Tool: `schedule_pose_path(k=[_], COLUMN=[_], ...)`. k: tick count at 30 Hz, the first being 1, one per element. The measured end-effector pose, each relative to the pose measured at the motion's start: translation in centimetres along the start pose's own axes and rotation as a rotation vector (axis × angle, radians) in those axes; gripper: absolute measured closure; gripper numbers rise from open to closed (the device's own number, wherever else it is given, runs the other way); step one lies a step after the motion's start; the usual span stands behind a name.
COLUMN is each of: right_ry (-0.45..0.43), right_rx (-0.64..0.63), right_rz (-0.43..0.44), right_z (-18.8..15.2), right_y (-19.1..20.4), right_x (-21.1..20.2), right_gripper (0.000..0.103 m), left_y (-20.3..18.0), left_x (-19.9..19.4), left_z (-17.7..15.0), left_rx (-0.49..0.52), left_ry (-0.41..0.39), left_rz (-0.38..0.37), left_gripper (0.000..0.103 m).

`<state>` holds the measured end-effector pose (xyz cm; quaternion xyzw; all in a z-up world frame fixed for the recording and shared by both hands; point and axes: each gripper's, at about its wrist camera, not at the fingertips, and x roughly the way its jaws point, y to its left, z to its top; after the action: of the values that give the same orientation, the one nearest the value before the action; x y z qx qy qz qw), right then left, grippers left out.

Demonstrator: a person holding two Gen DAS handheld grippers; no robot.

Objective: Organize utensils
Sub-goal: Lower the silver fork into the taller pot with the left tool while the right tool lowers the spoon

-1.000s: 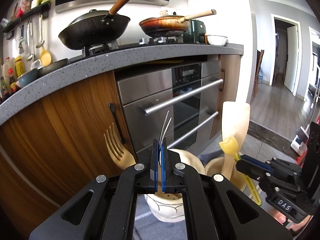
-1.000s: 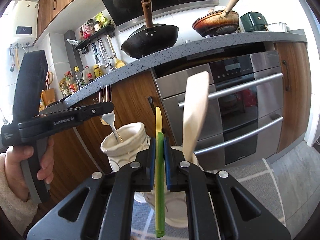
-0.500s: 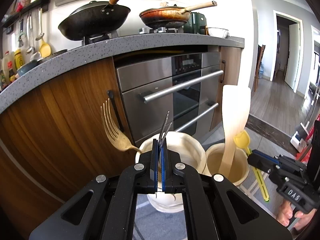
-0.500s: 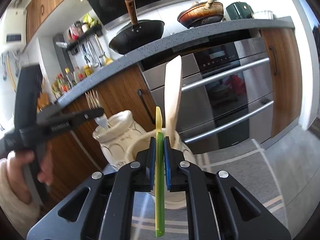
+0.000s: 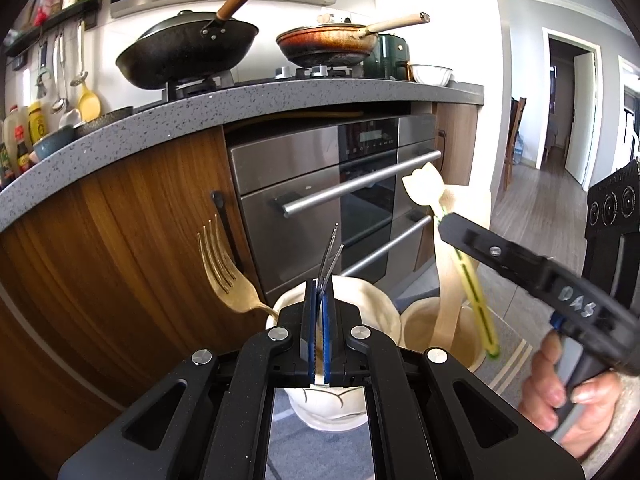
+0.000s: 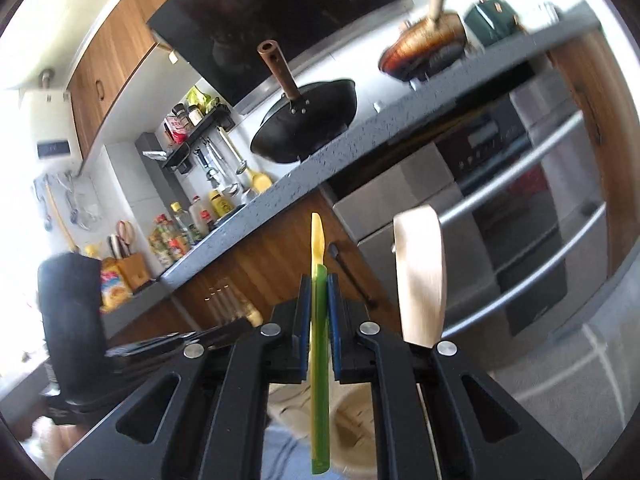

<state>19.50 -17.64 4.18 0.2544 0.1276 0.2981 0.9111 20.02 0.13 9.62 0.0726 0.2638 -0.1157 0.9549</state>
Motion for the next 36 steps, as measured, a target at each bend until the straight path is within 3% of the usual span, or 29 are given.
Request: schedule_pose_path(k=[5, 9, 36], right_ry=[-0.070, -0.065, 0.074], right_rx=[-0.215, -0.286, -0.201], right_rz=[-0.125, -0.146, -0.195], right_z=[-1.6, -2.5, -4.9], right_y=[2.0, 2.3, 0.0], right_x=[0.9, 1.3, -3.0], right_gripper=[0.095, 0.095, 0.095], left_y=[0.6, 0.8, 0.2], left_x=[0.5, 1.0, 1.0], left_z=[0.1, -0.1, -1.1], left_rx=[-0.008, -0.018, -0.008], left_ry=[-0.001, 0.002, 0.021], left_rz=[-0.009, -0.018, -0.035], left_gripper=[0.100, 0.100, 0.099])
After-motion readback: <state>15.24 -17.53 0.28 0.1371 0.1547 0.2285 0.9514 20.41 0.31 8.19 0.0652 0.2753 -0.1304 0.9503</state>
